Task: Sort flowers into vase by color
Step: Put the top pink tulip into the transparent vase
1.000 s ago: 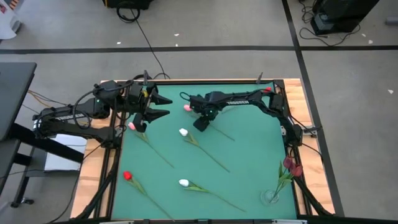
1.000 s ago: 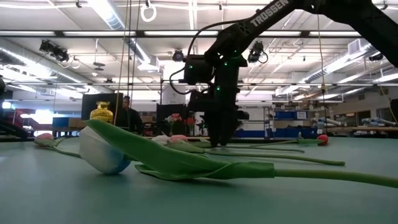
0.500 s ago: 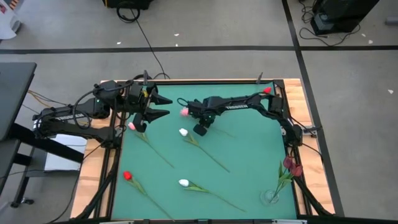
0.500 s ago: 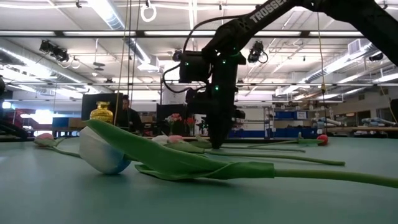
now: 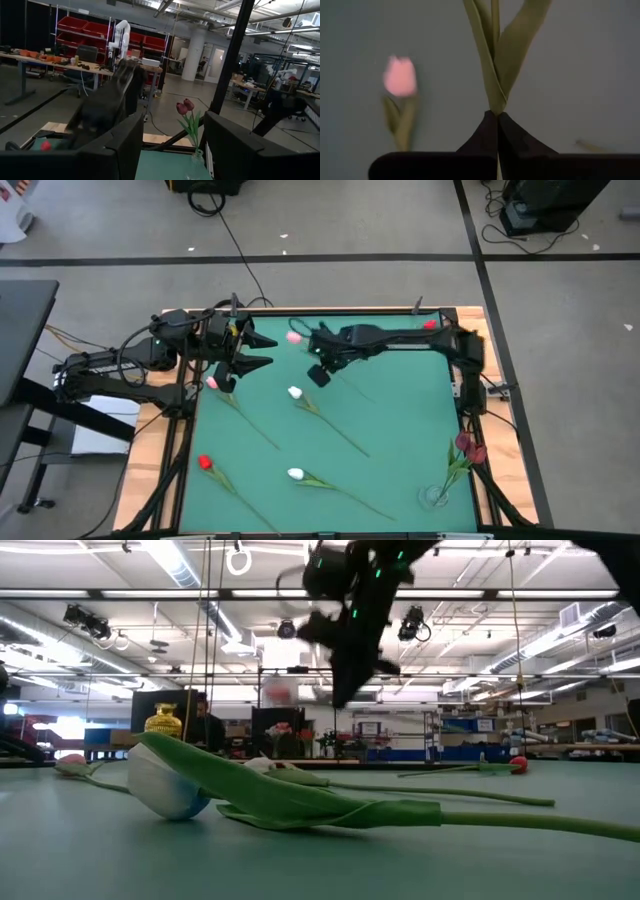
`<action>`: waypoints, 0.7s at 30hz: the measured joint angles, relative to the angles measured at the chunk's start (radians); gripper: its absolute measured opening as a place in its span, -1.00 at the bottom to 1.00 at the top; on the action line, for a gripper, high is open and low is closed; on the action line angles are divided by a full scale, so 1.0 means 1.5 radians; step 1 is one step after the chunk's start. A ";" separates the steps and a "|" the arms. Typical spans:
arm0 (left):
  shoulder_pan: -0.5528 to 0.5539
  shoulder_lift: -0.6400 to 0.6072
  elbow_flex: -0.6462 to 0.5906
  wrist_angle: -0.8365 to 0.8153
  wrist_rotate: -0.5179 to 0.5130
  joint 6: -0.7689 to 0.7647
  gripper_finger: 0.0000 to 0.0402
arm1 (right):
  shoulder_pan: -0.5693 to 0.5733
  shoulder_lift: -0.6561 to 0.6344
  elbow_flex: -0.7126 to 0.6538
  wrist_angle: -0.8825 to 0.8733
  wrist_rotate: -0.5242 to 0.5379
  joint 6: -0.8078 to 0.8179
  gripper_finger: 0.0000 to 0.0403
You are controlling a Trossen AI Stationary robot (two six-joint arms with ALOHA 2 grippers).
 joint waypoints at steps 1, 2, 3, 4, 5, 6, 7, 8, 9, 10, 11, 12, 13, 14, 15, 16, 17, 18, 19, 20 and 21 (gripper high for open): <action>0.000 0.000 0.000 0.000 0.000 0.000 0.07 | 0.003 -0.024 0.000 0.003 0.013 0.008 -0.99; 0.000 0.000 0.000 0.000 0.000 0.000 0.07 | 0.009 -0.050 0.000 0.008 0.029 0.017 -0.99; 0.000 0.000 0.000 0.000 0.000 0.000 0.07 | 0.014 -0.077 0.000 0.012 0.047 0.023 -0.99; 0.000 0.000 0.000 0.000 0.000 0.000 0.07 | 0.023 -0.104 0.000 0.014 0.069 0.025 -0.99; 0.000 0.000 0.000 0.000 0.000 0.000 0.07 | 0.033 -0.131 0.001 0.015 0.090 0.026 -0.99; 0.000 0.000 0.000 0.000 0.000 0.000 0.07 | 0.045 -0.154 0.001 0.016 0.110 0.029 -0.99; 0.000 0.000 0.000 0.000 0.000 0.000 0.07 | 0.058 -0.180 -0.006 0.021 0.128 0.031 -0.99; 0.000 0.000 0.000 0.000 0.000 0.000 0.07 | 0.073 -0.205 -0.016 0.023 0.147 0.030 -0.99; 0.000 0.000 0.000 0.000 0.000 0.000 0.07 | 0.088 -0.230 -0.028 0.024 0.166 0.031 -1.00; 0.000 0.000 0.000 0.000 0.000 0.000 0.07 | 0.106 -0.259 -0.044 0.031 0.185 0.034 -1.00; 0.000 0.000 0.000 0.000 0.000 0.000 0.07 | 0.124 -0.287 -0.065 0.043 0.201 0.037 -1.00; 0.000 0.000 0.000 0.000 0.000 0.000 0.07 | 0.143 -0.318 -0.089 0.058 0.216 0.040 -1.00; 0.000 0.000 0.000 0.000 0.000 0.000 0.07 | 0.164 -0.349 -0.118 0.079 0.226 0.044 -1.00; 0.000 0.000 0.000 0.000 0.000 0.000 0.07 | 0.184 -0.381 -0.150 0.108 0.231 0.049 -1.00; 0.000 0.000 0.000 0.000 0.000 0.000 0.07 | 0.204 -0.412 -0.183 0.145 0.234 0.055 -1.00; 0.000 0.000 0.000 0.000 0.000 0.000 0.07 | 0.225 -0.442 -0.218 0.186 0.235 0.058 -1.00; 0.000 0.000 0.000 0.000 0.000 0.000 0.07 | 0.245 -0.472 -0.254 0.231 0.234 0.059 -1.00; 0.000 0.000 0.000 0.000 0.000 0.000 0.07 | 0.264 -0.500 -0.286 0.275 0.228 0.057 -1.00; 0.000 0.000 0.000 0.000 0.000 0.000 0.07 | 0.284 -0.526 -0.317 0.320 0.218 0.048 -1.00; 0.000 0.000 0.000 0.000 0.000 0.000 0.07 | 0.301 -0.551 -0.344 0.356 0.206 0.039 -1.00; 0.000 0.000 0.000 0.000 0.000 0.000 0.07 | 0.316 -0.573 -0.369 0.380 0.191 0.035 -1.00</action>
